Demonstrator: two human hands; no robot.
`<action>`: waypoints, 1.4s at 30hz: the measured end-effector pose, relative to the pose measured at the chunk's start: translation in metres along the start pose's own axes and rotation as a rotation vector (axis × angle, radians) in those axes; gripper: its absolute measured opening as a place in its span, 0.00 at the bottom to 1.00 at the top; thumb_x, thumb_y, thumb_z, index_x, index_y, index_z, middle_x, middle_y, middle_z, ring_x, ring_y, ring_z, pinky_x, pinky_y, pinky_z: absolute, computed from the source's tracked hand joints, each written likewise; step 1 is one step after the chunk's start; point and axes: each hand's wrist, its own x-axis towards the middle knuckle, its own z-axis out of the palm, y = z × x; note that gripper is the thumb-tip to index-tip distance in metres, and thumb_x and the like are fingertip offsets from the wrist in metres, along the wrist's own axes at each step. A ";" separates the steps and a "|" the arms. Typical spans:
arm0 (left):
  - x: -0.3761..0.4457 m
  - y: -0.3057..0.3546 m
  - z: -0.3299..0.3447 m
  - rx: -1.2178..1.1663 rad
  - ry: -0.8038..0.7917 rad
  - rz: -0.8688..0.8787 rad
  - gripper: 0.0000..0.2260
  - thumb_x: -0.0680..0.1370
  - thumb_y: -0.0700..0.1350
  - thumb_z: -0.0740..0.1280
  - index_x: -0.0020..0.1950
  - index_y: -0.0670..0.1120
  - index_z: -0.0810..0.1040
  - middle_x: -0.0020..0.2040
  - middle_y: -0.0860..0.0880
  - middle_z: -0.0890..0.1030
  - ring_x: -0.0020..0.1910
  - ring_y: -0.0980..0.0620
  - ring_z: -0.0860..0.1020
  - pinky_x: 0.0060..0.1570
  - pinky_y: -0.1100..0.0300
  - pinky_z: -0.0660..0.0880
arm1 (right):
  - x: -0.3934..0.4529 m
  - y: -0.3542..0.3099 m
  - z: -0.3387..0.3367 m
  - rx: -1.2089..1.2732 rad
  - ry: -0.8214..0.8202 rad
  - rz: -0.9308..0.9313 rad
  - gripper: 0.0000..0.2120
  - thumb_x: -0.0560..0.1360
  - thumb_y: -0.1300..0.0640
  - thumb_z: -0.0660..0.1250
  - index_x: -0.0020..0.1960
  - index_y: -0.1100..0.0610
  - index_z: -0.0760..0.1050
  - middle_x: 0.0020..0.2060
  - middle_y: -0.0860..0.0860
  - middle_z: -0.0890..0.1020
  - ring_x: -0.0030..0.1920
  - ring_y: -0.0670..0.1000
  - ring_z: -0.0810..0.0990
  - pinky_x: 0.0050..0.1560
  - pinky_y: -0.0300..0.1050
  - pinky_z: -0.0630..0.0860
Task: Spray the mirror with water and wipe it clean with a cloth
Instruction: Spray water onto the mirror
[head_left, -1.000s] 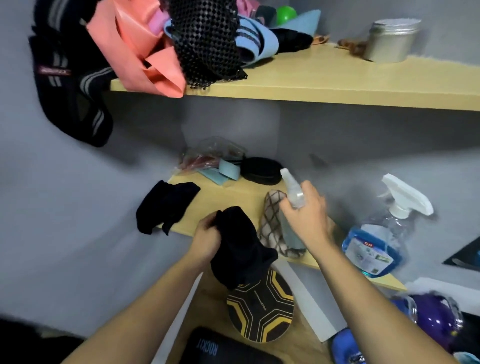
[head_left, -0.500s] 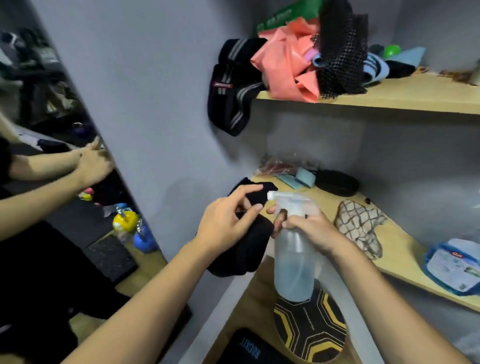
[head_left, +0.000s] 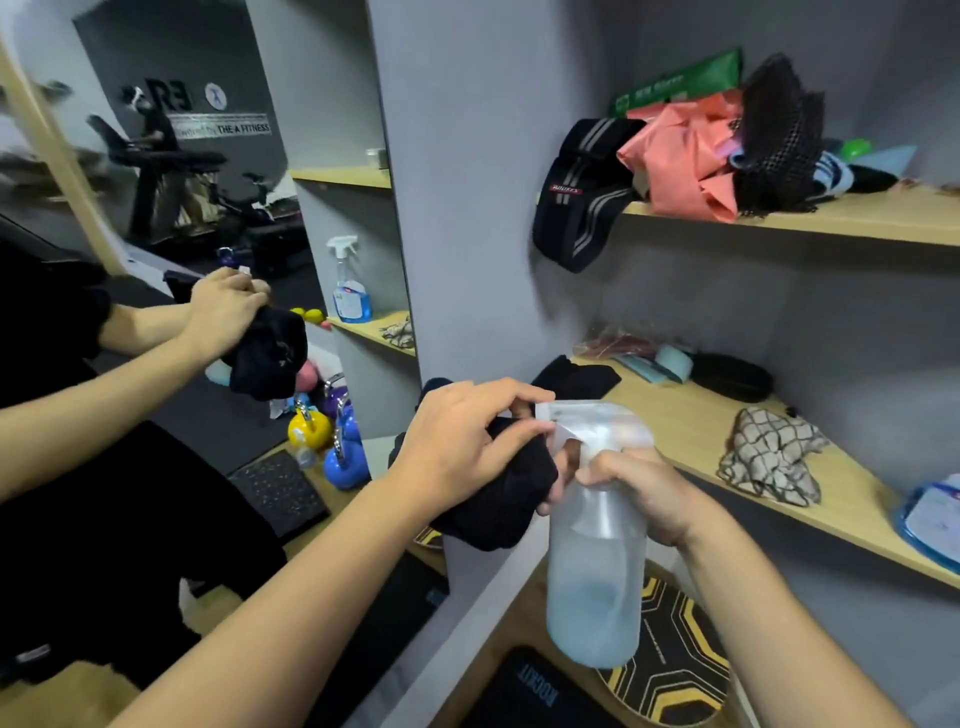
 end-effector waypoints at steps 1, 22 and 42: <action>0.001 0.003 -0.004 -0.023 -0.014 -0.020 0.10 0.79 0.56 0.69 0.58 0.55 0.82 0.45 0.58 0.83 0.42 0.57 0.82 0.47 0.54 0.78 | -0.001 -0.002 0.000 -0.008 -0.010 -0.006 0.17 0.60 0.52 0.69 0.41 0.65 0.80 0.44 0.67 0.83 0.46 0.60 0.82 0.51 0.48 0.77; 0.045 0.041 -0.010 -0.146 -0.157 -0.163 0.02 0.80 0.45 0.73 0.52 0.50 0.82 0.43 0.59 0.81 0.32 0.62 0.73 0.38 0.71 0.65 | 0.000 -0.036 -0.037 0.022 -0.120 -0.039 0.18 0.61 0.54 0.67 0.42 0.69 0.77 0.42 0.68 0.81 0.46 0.63 0.80 0.53 0.51 0.76; 0.066 0.029 0.004 -0.483 -0.362 -0.332 0.05 0.83 0.37 0.66 0.49 0.39 0.79 0.34 0.59 0.78 0.34 0.62 0.73 0.39 0.69 0.69 | 0.001 -0.036 -0.038 -0.142 0.081 -0.245 0.08 0.63 0.66 0.60 0.35 0.54 0.73 0.28 0.43 0.79 0.32 0.38 0.75 0.37 0.31 0.71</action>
